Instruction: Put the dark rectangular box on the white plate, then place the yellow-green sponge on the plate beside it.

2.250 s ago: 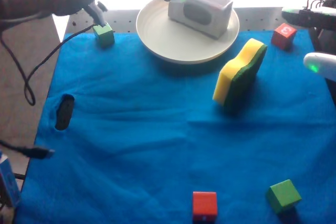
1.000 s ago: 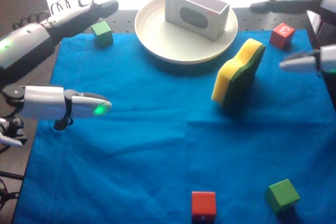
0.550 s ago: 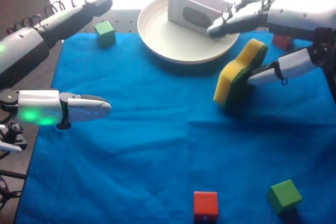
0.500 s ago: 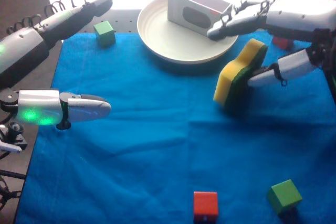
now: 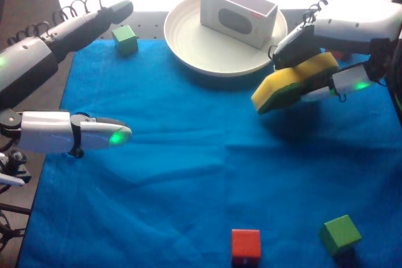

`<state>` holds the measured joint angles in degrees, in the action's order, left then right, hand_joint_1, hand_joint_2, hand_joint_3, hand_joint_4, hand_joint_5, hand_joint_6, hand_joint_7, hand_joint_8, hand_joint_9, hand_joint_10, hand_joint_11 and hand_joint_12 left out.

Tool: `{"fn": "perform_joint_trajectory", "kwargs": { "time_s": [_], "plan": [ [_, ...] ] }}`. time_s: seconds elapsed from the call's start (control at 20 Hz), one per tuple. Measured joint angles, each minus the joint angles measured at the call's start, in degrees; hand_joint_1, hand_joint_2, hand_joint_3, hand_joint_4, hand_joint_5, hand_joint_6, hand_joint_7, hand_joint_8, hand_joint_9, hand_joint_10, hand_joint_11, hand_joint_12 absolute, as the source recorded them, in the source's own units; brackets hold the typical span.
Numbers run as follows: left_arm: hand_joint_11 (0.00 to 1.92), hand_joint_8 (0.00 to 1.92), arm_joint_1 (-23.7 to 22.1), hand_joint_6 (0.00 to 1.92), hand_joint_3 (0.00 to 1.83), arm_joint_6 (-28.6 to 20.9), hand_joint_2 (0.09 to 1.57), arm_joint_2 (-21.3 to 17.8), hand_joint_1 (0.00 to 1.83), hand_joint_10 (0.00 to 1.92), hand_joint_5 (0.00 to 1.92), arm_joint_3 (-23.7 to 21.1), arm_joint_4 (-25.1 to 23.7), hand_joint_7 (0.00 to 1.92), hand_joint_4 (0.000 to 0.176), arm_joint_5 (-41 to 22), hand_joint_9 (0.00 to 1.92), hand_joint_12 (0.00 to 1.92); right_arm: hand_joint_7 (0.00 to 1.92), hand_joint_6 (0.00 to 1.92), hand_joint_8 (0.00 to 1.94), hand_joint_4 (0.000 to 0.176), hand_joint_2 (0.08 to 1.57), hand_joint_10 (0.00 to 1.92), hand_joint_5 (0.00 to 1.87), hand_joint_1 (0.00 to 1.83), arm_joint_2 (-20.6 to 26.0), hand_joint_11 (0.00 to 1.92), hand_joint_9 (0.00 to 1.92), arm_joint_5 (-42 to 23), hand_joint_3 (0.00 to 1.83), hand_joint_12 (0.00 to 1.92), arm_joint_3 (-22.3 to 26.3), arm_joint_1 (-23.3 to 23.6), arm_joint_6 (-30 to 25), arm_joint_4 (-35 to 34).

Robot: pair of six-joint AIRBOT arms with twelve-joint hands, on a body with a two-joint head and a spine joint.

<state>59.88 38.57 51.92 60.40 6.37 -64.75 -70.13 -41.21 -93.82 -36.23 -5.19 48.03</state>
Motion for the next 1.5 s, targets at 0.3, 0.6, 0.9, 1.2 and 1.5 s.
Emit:
{"fn": "perform_joint_trajectory", "kwargs": {
  "time_s": [0.3, 0.6, 0.9, 1.2, 1.5],
  "plan": [
    [0.09, 0.00, 0.85, 0.00, 0.01, -0.04, 0.87, 0.02, 0.77, 0.00, 0.00, -0.26, 0.70, 0.00, 0.161, -0.42, 0.00, 0.05, 0.96, 1.03, 1.28, 0.000, 1.16, 1.57, 0.84, 1.24, 0.04, 0.94, 0.92, -5.55, 0.00, 1.81, 1.25, 0.00, 0.07, -9.73],
    [0.10, 0.00, 1.11, 0.00, 0.00, -0.07, 0.86, 0.50, 0.77, 0.00, 0.00, -0.26, 1.05, 0.00, 0.176, -1.05, 0.00, 0.08, 1.01, 1.01, 1.11, 0.000, 1.13, 1.26, 0.90, 1.23, -2.43, 0.81, 0.89, -7.26, 0.00, 1.60, -0.33, 0.04, 7.76, -22.62],
    [0.00, 0.00, 1.11, 0.00, 0.00, -0.11, 0.87, 0.72, 0.79, 0.00, 0.00, -0.20, 0.92, 0.00, 0.166, -0.79, 0.00, 0.29, 0.98, 0.83, 1.40, 0.000, 1.07, 1.70, 1.07, 1.20, -9.55, 1.01, 1.02, -7.34, 0.00, 1.88, -5.75, 1.97, 8.72, -29.81],
    [0.00, 0.00, 1.11, 0.00, 0.00, -0.39, 0.87, 1.07, 0.78, 0.00, 0.00, -0.07, 0.72, 0.00, 0.162, -0.15, 0.00, 0.37, 1.08, 1.03, 0.96, 0.000, 1.11, 0.95, 0.88, 1.24, -13.90, 0.88, 1.02, -5.27, 0.00, 1.45, -9.60, 2.89, 8.83, -31.67],
    [0.00, 0.00, 1.11, 0.00, 0.01, -0.61, 0.89, 1.20, 0.78, 0.00, 0.00, -0.07, 0.72, 0.00, 0.176, 0.20, 0.00, 0.31, 0.49, 0.00, 0.00, 0.086, 0.95, 0.12, 0.42, 1.00, -15.34, 0.11, 0.47, -1.49, 0.00, 0.96, -12.70, 3.15, 8.85, -32.04]
  ]
}}
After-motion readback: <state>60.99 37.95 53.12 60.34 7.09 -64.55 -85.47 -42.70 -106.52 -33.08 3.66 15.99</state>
